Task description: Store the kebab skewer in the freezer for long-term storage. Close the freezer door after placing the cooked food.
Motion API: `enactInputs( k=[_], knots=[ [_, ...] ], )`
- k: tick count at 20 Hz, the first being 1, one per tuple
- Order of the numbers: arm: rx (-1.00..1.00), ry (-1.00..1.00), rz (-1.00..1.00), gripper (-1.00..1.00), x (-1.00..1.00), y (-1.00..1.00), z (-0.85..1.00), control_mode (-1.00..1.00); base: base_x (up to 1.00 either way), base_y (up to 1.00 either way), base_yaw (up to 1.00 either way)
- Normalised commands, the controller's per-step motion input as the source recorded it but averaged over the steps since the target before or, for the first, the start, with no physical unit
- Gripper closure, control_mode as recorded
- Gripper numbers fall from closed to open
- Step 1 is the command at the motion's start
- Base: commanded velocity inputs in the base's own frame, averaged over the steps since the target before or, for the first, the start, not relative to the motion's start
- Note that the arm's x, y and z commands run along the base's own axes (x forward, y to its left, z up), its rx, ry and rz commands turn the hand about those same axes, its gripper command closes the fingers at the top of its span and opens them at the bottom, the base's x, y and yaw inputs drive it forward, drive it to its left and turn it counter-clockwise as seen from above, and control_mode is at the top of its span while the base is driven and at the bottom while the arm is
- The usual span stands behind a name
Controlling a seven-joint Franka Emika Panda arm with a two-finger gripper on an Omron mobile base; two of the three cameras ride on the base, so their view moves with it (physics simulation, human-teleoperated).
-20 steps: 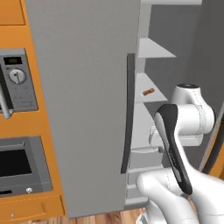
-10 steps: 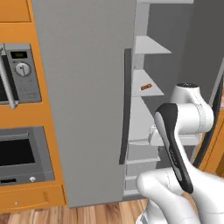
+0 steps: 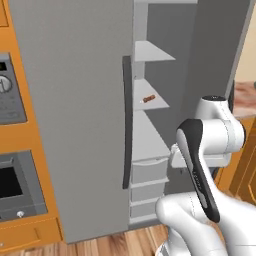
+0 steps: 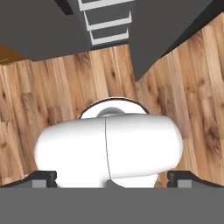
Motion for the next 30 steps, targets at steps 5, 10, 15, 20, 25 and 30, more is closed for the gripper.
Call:
enactInputs(
  k=[5,10,15,20,25,30],
  knots=[
    [0.00,0.00,0.00,-1.00,0.00,0.00,0.00,1.00,-0.03,-0.35,-0.13],
    [0.00,0.00,0.00,-1.00,0.00,0.00,0.00,1.00,0.00,-0.40,-0.01],
    [0.00,0.00,0.00,-1.00,0.00,0.00,0.00,1.00,0.00,-0.25,0.05],
    [0.00,0.00,0.00,-1.00,0.00,0.00,0.00,1.00,0.00,0.10,0.01],
    [0.00,0.00,0.00,-1.00,0.00,0.00,0.00,1.00,0.00,0.24,0.08],
    [0.00,0.00,0.00,-1.00,0.00,0.00,0.00,1.00,0.00,0.16,0.12]
  ],
)
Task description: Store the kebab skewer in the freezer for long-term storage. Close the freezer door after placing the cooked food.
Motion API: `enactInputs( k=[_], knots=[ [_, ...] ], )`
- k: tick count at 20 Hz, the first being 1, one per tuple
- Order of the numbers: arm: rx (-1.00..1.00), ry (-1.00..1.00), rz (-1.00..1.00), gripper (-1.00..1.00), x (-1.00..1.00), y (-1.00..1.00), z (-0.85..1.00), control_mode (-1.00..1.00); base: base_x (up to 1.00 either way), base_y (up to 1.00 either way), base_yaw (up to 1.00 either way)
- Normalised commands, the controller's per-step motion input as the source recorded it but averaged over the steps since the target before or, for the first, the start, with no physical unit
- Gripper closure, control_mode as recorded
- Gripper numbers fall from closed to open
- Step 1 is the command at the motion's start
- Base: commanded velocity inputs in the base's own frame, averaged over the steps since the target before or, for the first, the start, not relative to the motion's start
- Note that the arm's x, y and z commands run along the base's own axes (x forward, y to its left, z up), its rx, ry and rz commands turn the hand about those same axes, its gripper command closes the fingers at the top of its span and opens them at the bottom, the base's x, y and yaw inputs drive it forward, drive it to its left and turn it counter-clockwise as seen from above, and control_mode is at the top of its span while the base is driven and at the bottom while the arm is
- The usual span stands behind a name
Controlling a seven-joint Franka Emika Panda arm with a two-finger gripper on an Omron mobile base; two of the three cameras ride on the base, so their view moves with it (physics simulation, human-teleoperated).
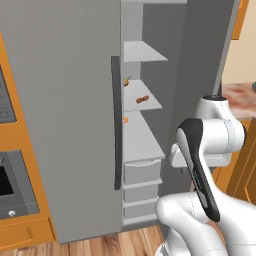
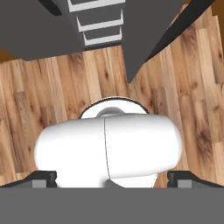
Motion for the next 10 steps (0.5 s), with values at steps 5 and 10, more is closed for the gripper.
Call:
enactInputs(
  k=[5,10],
  knots=[
    [0.00,0.00,0.00,-1.00,0.00,0.00,0.00,1.00,0.00,0.00,0.04],
    [0.00,0.00,0.00,-1.00,0.00,0.00,0.00,1.00,0.00,0.00,0.00]
  ],
)
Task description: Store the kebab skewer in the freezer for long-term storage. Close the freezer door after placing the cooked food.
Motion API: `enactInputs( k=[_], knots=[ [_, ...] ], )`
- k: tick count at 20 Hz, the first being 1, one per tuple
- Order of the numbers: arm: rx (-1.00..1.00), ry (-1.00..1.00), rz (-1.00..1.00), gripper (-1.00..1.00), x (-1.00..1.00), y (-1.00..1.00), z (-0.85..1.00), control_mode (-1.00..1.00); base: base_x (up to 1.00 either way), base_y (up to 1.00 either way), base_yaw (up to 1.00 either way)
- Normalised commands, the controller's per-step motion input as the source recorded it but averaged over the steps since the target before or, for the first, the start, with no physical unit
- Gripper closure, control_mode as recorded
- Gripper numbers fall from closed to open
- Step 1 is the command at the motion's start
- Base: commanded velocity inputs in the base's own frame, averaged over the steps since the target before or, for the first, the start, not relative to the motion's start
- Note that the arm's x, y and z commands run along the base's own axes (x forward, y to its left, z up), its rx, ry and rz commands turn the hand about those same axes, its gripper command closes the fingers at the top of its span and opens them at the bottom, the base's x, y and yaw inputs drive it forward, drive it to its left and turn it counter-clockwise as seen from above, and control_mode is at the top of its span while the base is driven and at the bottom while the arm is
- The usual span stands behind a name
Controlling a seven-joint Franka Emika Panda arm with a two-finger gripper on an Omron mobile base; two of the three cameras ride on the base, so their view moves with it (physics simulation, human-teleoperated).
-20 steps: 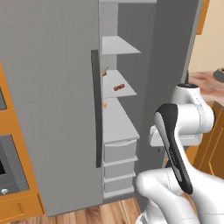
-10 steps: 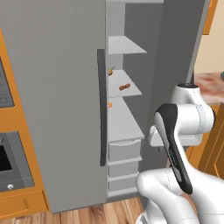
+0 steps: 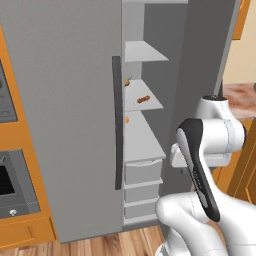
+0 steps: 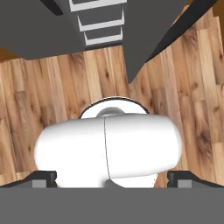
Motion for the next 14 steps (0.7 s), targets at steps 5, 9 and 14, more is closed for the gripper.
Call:
enactInputs(
  k=[5,9,14],
  knots=[
    [0.00,-0.06,0.02,-1.00,0.04,-0.17,0.00,-1.00,0.00,0.00,0.00],
    [0.03,-0.22,0.09,-1.00,0.00,-0.65,0.00,-1.00,0.00,0.00,0.00],
    [0.05,-0.14,0.10,-1.00,0.02,-0.75,0.00,-1.00,0.00,0.00,0.00]
  ],
)
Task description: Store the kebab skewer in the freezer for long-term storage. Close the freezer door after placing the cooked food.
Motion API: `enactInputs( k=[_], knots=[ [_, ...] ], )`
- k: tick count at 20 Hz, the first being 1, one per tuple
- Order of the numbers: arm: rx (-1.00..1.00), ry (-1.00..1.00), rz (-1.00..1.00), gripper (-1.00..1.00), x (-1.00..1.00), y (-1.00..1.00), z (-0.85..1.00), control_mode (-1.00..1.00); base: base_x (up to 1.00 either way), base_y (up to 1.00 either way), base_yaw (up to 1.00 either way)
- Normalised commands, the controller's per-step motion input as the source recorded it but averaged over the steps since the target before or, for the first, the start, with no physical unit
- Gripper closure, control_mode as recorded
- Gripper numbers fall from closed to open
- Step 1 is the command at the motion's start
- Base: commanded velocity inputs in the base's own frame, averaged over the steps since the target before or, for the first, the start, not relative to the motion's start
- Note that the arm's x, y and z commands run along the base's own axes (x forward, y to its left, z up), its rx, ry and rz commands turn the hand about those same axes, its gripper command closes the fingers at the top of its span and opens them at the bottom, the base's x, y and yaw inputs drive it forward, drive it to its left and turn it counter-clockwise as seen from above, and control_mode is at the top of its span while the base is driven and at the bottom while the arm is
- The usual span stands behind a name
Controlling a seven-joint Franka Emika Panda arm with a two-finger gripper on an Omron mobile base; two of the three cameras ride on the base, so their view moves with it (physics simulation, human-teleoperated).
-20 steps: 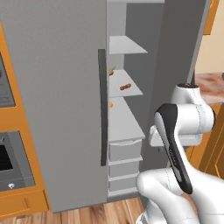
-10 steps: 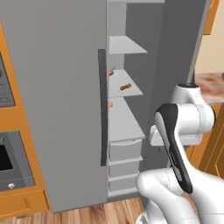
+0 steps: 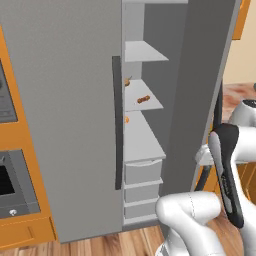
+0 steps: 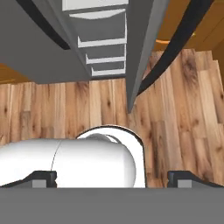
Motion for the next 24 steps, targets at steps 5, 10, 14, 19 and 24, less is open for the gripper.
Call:
enactInputs(
  k=[5,10,14,19,24],
  knots=[
    [0.08,-0.13,0.09,-1.00,0.12,-0.76,0.00,-1.00,0.00,0.00,0.00],
    [0.24,-0.21,0.17,-1.00,0.44,-0.93,0.00,-1.00,0.00,0.00,0.00],
    [0.17,-0.17,0.12,-1.00,0.69,-0.48,0.00,-1.00,0.00,0.00,0.00],
    [0.08,-0.11,0.05,-1.00,0.72,-0.28,-0.04,-1.00,0.00,0.00,0.00],
    [0.04,-0.03,0.01,-1.00,0.61,-0.15,-0.05,-1.00,0.00,0.00,0.00]
  ],
)
